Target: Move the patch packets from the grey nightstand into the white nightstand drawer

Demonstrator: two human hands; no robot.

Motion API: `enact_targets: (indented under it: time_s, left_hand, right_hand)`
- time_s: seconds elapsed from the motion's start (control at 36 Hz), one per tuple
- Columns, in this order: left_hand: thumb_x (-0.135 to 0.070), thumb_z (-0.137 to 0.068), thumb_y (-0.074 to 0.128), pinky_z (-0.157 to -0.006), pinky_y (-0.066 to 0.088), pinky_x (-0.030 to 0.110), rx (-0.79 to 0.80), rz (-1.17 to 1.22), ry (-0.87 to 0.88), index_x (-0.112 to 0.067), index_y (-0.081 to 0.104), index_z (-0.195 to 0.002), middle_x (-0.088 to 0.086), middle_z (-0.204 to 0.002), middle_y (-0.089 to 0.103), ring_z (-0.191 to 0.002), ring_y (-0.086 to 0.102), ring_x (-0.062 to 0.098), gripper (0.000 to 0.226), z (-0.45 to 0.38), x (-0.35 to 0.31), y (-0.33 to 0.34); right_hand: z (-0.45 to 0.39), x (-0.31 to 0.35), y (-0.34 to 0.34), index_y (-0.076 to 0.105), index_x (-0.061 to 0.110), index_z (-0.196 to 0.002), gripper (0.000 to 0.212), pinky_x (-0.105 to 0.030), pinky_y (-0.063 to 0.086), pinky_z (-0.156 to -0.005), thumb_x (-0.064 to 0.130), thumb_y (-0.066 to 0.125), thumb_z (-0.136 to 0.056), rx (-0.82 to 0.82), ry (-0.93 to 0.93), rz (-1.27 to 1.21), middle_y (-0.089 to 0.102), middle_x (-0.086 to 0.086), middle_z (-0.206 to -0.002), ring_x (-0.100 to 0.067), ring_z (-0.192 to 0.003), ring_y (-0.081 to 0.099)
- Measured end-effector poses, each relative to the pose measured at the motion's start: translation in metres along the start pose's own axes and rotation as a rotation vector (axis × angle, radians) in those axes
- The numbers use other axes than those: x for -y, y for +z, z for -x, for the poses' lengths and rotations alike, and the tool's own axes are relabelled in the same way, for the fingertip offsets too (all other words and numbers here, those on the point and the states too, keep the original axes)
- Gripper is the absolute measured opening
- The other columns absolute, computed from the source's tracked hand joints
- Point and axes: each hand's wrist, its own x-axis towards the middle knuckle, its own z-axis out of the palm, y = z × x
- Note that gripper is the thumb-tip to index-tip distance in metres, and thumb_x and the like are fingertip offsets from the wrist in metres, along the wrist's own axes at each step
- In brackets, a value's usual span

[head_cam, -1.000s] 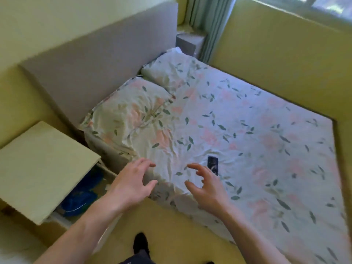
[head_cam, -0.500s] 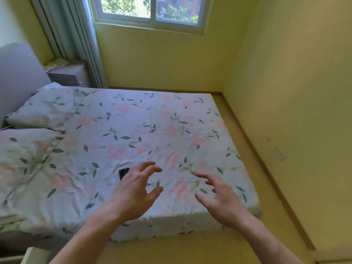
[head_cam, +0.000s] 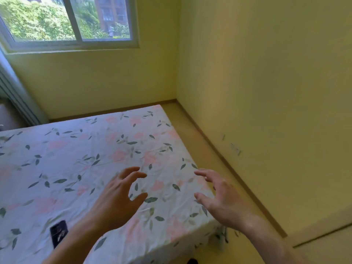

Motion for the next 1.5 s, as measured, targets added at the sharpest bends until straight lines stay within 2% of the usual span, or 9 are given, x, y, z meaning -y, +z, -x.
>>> enact_targets:
  time_s: [0.11,0.22,0.36,0.44,0.56,0.89,1.03,1.14,1.5]
  left_hand:
    - [-0.056,-0.09,0.061,-0.116,0.034,0.036,-0.01,0.031,0.05,-0.047,0.047,-0.135,-0.021,-0.156,0.03,-0.142,0.036,0.012,0.048,-0.08,-0.046,0.026]
    - [-0.057,-0.09,0.061,-0.116,0.036,0.037,0.009,0.053,0.144,-0.047,0.047,-0.134,-0.021,-0.154,0.032,-0.141,0.036,0.011,0.047,-0.163,-0.107,0.055]
    - [-0.055,-0.092,0.06,-0.114,0.033,0.034,0.054,0.04,0.253,-0.046,0.047,-0.136,-0.021,-0.155,0.031,-0.139,0.037,0.009,0.047,-0.241,-0.192,0.077]
    - [-0.051,-0.092,0.063,-0.115,0.033,0.032,0.06,0.092,0.317,-0.044,0.048,-0.136,-0.022,-0.153,0.032,-0.139,0.035,0.006,0.047,-0.287,-0.242,0.089]
    - [-0.051,-0.092,0.063,-0.115,0.032,0.031,0.067,0.083,0.365,-0.043,0.048,-0.137,-0.023,-0.152,0.032,-0.139,0.033,0.005,0.048,-0.354,-0.298,0.116]
    - [-0.053,-0.091,0.063,-0.114,0.031,0.03,0.023,0.04,0.111,-0.046,0.047,-0.136,-0.022,-0.153,0.032,-0.141,0.034,0.007,0.048,-0.51,-0.373,0.178]
    - [-0.055,-0.091,0.061,-0.114,0.038,0.035,-0.044,0.055,-0.045,-0.05,0.045,-0.135,-0.025,-0.154,0.029,-0.139,0.038,0.008,0.048,-0.541,-0.372,0.165]
    - [-0.057,-0.092,0.059,-0.115,0.036,0.034,-0.114,0.014,-0.222,-0.049,0.043,-0.137,-0.025,-0.155,0.028,-0.139,0.038,0.008,0.048,-0.554,-0.349,0.15]
    - [-0.057,-0.088,0.064,-0.12,0.028,0.037,-0.25,0.084,-0.559,-0.048,0.042,-0.14,-0.022,-0.159,0.026,-0.146,0.027,0.008,0.056,-0.685,-0.221,0.117]
  right_hand:
    - [-0.035,-0.041,-0.056,0.043,0.048,-0.141,0.052,-0.025,0.037,-0.113,0.041,0.067,-0.095,-0.039,0.037,0.007,0.037,0.035,-0.145,0.007,-0.133,0.039]
    - [-0.062,-0.086,-0.116,0.044,0.049,-0.141,0.051,-0.018,0.035,-0.11,0.043,0.066,-0.096,-0.106,0.076,-0.003,0.028,0.052,-0.127,0.012,-0.126,0.039]
    - [-0.077,-0.142,-0.177,0.045,0.051,-0.139,0.048,-0.027,0.038,-0.114,0.045,0.065,-0.096,-0.203,0.163,-0.05,0.041,0.032,-0.14,0.007,-0.13,0.041]
    - [-0.093,-0.178,-0.216,0.049,0.052,-0.132,0.045,-0.015,0.04,-0.105,0.039,0.069,-0.094,-0.263,0.176,-0.083,0.044,0.037,-0.133,0.018,-0.122,0.044]
    - [-0.131,-0.237,-0.267,0.05,0.054,-0.13,0.044,-0.019,0.041,-0.103,0.041,0.07,-0.093,-0.308,0.193,-0.103,0.046,0.038,-0.132,0.014,-0.124,0.045]
    - [-0.297,-0.374,-0.399,0.052,0.045,-0.134,0.047,-0.019,0.042,-0.108,0.035,0.071,-0.093,-0.16,0.078,-0.096,0.048,0.036,-0.132,0.011,-0.124,0.047]
    - [-0.389,-0.371,-0.426,0.051,0.044,-0.137,0.048,-0.019,0.039,-0.108,0.036,0.07,-0.094,0.001,-0.012,-0.102,0.049,0.028,-0.134,0.003,-0.126,0.047]
    - [-0.468,-0.347,-0.419,0.05,0.043,-0.14,0.051,-0.02,0.04,-0.107,0.035,0.07,-0.094,0.13,-0.138,-0.102,0.047,0.034,-0.124,0.002,-0.123,0.047]
    - [-0.72,-0.298,-0.384,0.04,0.049,-0.146,0.063,-0.033,0.034,-0.121,0.04,0.071,-0.092,0.356,-0.326,-0.013,0.039,0.03,-0.15,0.008,-0.137,0.036]
